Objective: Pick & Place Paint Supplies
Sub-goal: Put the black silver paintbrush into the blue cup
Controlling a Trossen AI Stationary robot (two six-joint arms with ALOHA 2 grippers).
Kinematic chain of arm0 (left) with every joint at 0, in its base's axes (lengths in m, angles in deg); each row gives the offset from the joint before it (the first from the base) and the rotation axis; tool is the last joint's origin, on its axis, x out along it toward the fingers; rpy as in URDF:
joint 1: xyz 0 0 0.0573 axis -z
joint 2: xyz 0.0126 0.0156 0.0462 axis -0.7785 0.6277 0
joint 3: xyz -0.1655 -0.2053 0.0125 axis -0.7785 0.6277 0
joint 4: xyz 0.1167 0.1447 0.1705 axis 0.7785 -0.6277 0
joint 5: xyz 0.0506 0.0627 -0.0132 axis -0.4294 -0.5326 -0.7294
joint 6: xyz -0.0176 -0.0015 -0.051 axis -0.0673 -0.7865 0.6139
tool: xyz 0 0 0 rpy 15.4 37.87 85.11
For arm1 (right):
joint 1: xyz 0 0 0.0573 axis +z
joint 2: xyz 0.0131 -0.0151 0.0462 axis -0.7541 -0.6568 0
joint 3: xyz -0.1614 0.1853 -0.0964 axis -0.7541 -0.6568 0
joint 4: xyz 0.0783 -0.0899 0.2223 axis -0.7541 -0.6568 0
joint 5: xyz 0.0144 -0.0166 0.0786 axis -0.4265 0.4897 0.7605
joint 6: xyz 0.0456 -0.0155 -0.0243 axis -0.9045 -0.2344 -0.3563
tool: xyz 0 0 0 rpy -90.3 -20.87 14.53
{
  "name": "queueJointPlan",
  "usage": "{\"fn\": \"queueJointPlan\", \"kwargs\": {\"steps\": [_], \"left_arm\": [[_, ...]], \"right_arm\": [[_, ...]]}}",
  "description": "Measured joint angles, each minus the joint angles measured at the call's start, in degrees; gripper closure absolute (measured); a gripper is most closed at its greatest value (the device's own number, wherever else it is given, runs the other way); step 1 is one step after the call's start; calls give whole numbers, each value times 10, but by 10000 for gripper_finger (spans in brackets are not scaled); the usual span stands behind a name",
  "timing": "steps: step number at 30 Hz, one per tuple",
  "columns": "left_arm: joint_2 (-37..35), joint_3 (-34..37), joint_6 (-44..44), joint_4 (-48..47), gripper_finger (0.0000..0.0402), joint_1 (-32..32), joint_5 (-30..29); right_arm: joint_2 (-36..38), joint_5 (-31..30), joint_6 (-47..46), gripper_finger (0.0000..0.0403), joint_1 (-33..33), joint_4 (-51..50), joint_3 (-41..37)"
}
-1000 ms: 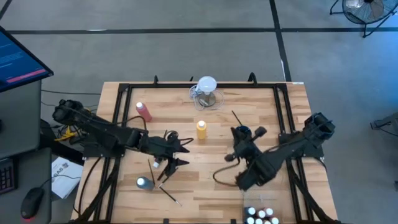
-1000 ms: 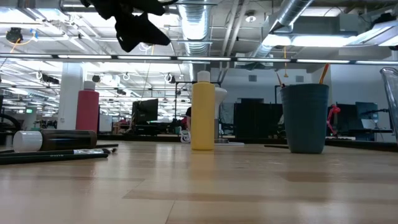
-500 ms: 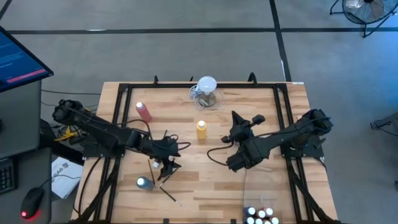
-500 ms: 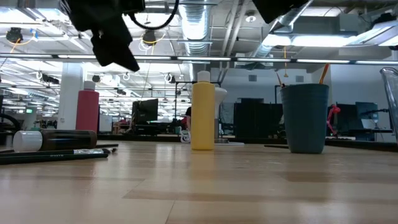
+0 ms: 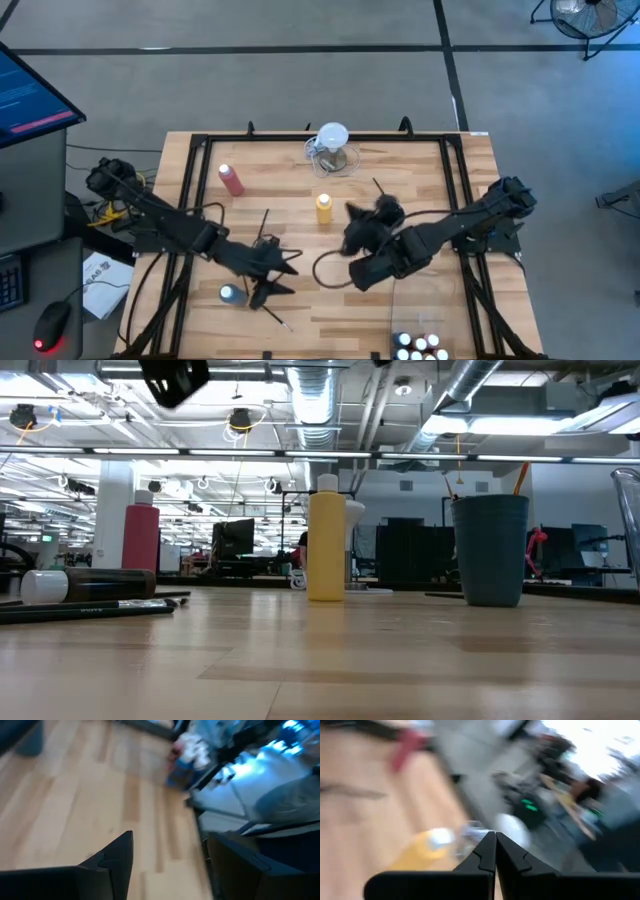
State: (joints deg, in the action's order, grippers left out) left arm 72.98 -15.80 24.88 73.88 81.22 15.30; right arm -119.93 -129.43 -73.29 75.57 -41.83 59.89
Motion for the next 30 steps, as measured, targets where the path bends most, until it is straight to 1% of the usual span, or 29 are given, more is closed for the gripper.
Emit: {"fn": "queueJointPlan", "kwargs": {"steps": [2, 3, 4, 6, 7, 8, 9, 10, 12, 15, 17, 19, 21, 23, 24, 25, 26, 28, 30], "left_arm": [[0, 0, 0, 21, 188, 13, -8], [0, 0, 0, 29, 188, 17, -9], [0, 0, 0, 37, 188, 18, -9], [0, 0, 0, 46, 188, 17, -16], [0, 0, 2, 46, 188, 17, -25], [1, 0, 3, 46, 188, 17, -33], [1, 0, 3, 44, 188, 18, -38], [2, 0, 3, 42, 188, 21, -43], [2, -1, 13, 28, 188, 27, -43], [2, -1, 47, -26, 190, 28, -44], [6, -1, 80, -69, 197, 27, -56], [19, -1, 107, -97, 208, 25, -56], [31, -4, 122, -116, 219, 25, -45], [54, -23, 131, -143, 229, 25, -35], [65, -34, 132, -165, 234, 25, -27], [77, -47, 133, -182, 238, 26, -24], [90, -63, 134, -201, 241, 27, -21], [108, -95, 136, -254, 247, 26, -18], [125, -125, 151, -325, 251, 24, -18]], "right_arm": [[0, 88, 122, 403, 0, 101, -23], [0, 145, 179, 403, -2, 163, -40], [0, 210, 236, 403, -7, 225, -57], [10, 368, 330, 403, -20, 337, -93], [14, 443, 358, 403, -30, 381, -105], [16, 500, 366, 403, -42, 421, -110], [22, 536, 364, 403, -53, 431, -115], [31, 549, 353, 403, -63, 416, -119], [40, 557, 323, 403, -86, 398, -116], [48, 559, 286, 403, -112, 321, -118], [48, 580, 277, 403, -124, 295, -118], [48, 634, 281, 403, -129, 295, -125], [49, 725, 313, 403, -135, 330, -143], [61, 840, 338, 403, -146, 394, -170], [67, 887, 340, 403, -154, 437, -180], [75, 917, 332, 403, -163, 476, -191], [86, 926, 316, 403, -173, 493, -204], [96, 925, 292, 403, -196, 505, -218], [102, 921, 274, 403, -211, 486, -229]]}}
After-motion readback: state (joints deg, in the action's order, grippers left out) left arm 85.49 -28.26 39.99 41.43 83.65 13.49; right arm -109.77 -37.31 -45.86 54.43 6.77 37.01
